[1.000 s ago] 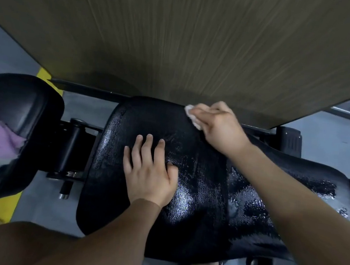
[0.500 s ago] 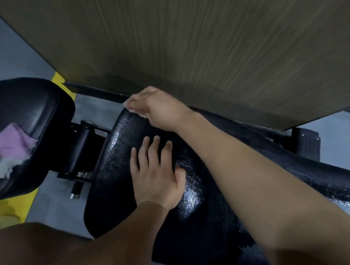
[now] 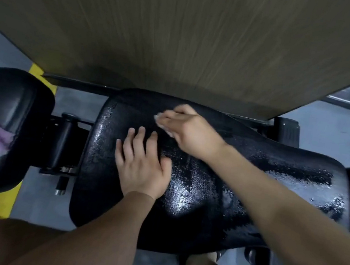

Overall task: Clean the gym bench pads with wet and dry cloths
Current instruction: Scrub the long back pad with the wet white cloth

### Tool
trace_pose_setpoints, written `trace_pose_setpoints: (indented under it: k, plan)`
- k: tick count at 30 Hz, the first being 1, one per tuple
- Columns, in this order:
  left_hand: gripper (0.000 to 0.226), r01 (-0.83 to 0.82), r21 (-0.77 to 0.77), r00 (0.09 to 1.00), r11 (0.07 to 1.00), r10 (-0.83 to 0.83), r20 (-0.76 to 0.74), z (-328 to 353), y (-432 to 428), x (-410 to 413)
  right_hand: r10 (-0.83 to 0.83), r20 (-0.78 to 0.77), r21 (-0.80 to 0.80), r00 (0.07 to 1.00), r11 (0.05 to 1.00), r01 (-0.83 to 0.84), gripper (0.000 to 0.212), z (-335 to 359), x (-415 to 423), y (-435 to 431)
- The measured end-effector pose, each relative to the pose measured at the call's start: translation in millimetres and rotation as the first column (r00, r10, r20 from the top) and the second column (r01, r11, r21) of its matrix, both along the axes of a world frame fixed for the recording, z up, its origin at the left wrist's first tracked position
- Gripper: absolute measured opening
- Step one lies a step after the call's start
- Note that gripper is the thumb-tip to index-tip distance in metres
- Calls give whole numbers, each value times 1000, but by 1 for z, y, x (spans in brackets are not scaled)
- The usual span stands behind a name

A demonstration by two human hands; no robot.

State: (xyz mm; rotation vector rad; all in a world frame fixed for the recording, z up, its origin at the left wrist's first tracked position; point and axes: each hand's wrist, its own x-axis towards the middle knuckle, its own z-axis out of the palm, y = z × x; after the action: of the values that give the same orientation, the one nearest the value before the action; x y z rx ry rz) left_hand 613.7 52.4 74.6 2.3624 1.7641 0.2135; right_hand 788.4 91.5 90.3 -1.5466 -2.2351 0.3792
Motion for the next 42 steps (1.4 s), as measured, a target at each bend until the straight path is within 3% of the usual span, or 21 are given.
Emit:
trace_pose_setpoints:
  k: [6,9,11,13,15,23,26,28,32,34,37,39,42]
  plan:
    - [60,-6,16,1000,1000,6,8,0,-1,-1,-245,-19,-21,969,969,245,52,0,-2,11]
    - [60,-1,10,1000,1000,1,20,0,-1,0,-449,115,-37,886,890,455,59,7,47,-29]
    - [60,-5,-5,1000,1000,5,16,-1,-1,0,-582,150,-62,799,801,595,55,10,82,-64]
    - [60,-6,-5,1000,1000,6,14,-1,-1,0,-647,150,-175,748,727,664,36,18,99,-78]
    - [59,-2,-3,1000,1000,2,11,0,-2,1,-632,230,-250,740,696,673,21,25,98,-61]
    - [58,20,24,999,1000,-20,34,-2,-3,-1,-402,203,-614,893,658,436,35,26,73,36]
    - [58,13,38,999,999,-15,47,-2,-4,-1,-380,308,-677,872,557,481,36,39,110,8]
    - [58,-4,37,999,999,2,52,-2,-4,1,-465,367,-716,806,411,564,37,44,134,-16]
    - [58,-13,43,998,999,11,58,-2,-4,2,-466,410,-666,784,434,607,27,48,130,-13]
    - [57,-11,43,998,999,8,66,-2,-4,2,-513,309,-667,801,483,567,15,45,113,0]
    - [58,-13,39,998,999,11,68,-2,-3,2,-543,199,-655,816,546,522,20,42,111,-15]
    - [58,-10,33,998,999,8,65,-2,-3,2,-579,281,-650,766,472,595,28,47,129,-44]
    - [58,-10,31,997,999,7,70,-1,-4,2,-507,526,-602,683,345,720,33,55,161,-84]
